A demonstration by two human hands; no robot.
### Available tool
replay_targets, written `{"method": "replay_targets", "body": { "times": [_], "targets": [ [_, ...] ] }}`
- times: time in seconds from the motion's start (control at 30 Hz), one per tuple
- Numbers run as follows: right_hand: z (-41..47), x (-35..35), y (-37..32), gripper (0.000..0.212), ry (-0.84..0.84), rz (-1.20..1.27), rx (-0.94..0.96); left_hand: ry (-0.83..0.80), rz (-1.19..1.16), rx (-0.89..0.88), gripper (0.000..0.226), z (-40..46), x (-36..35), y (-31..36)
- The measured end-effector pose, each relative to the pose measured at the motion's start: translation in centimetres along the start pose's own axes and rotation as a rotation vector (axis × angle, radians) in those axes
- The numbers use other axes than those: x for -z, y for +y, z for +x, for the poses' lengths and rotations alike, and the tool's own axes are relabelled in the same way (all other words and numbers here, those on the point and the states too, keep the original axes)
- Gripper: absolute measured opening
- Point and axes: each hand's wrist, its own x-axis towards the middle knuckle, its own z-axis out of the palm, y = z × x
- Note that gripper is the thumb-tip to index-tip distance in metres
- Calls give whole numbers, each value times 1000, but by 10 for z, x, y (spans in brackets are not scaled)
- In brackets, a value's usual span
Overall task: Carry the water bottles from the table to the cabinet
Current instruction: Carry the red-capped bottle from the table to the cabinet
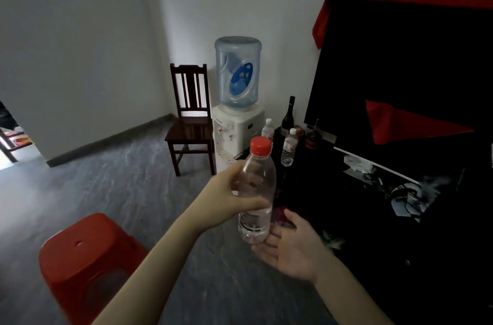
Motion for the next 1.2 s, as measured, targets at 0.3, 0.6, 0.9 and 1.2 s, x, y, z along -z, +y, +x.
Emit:
{"method": "replay_targets", "body": {
  "times": [0.3, 0.6, 0.9, 1.2],
  "targets": [
    [54, 55, -121, 68, 35, 206, 72, -189, -130, 55, 57, 172, -44, -7],
    [112, 114, -212, 64, 87, 301, 79, -338, -104, 28, 58, 311, -108, -30],
    [185, 158, -253, 65, 180, 402, 40, -470, -66, 77, 58, 402, -140, -82],
    [269, 164, -301, 64, 258, 515, 51, -656, -29, 26, 56, 508, -145, -140]
  ]
}}
